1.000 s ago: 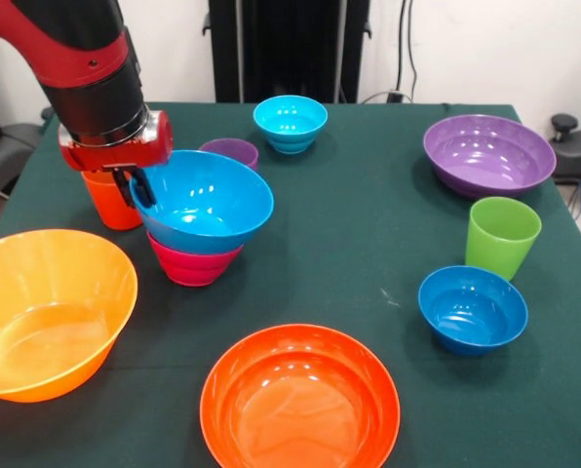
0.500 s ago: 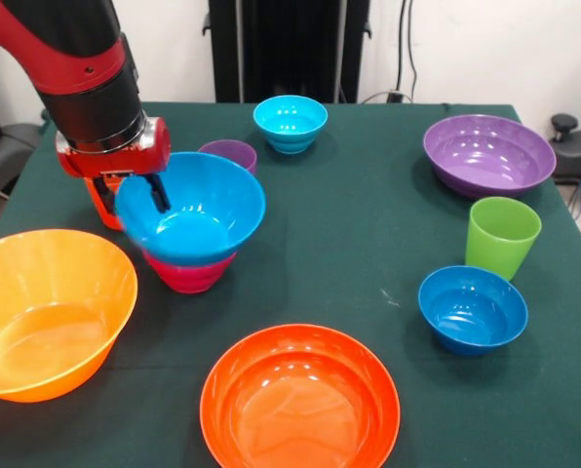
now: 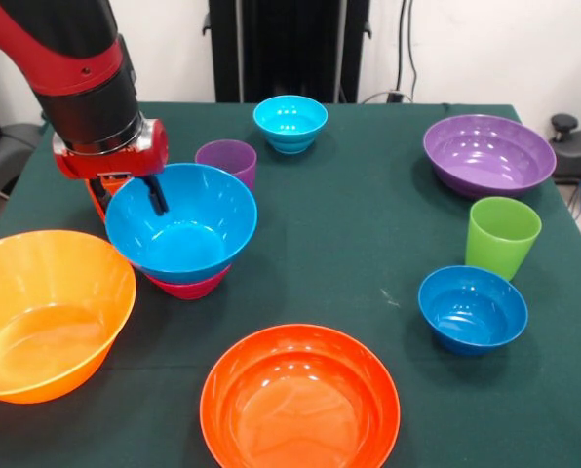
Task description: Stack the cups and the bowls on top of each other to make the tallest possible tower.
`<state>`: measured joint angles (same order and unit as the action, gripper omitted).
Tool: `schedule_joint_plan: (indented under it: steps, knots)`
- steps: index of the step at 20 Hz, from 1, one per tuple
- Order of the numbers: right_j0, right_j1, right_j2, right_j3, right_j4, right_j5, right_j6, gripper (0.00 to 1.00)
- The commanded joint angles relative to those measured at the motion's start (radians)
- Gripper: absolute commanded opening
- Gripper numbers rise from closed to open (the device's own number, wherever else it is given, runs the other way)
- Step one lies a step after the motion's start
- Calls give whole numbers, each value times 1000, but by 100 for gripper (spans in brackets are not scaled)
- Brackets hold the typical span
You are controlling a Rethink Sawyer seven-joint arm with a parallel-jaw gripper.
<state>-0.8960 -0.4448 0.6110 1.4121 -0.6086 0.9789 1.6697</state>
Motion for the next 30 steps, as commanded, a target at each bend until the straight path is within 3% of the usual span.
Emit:
schedule_joint_plan:
  steps: [1, 11, 19, 30]
  knots:
    - [30, 7, 38, -54, -7, 40, -215, 100]
    - [51, -10, 49, -102, 26, 106, -218, 100]
    - [94, -58, 22, -156, 29, 267, -227, 100]
    - [111, -60, 47, -185, 80, 357, -220, 100]
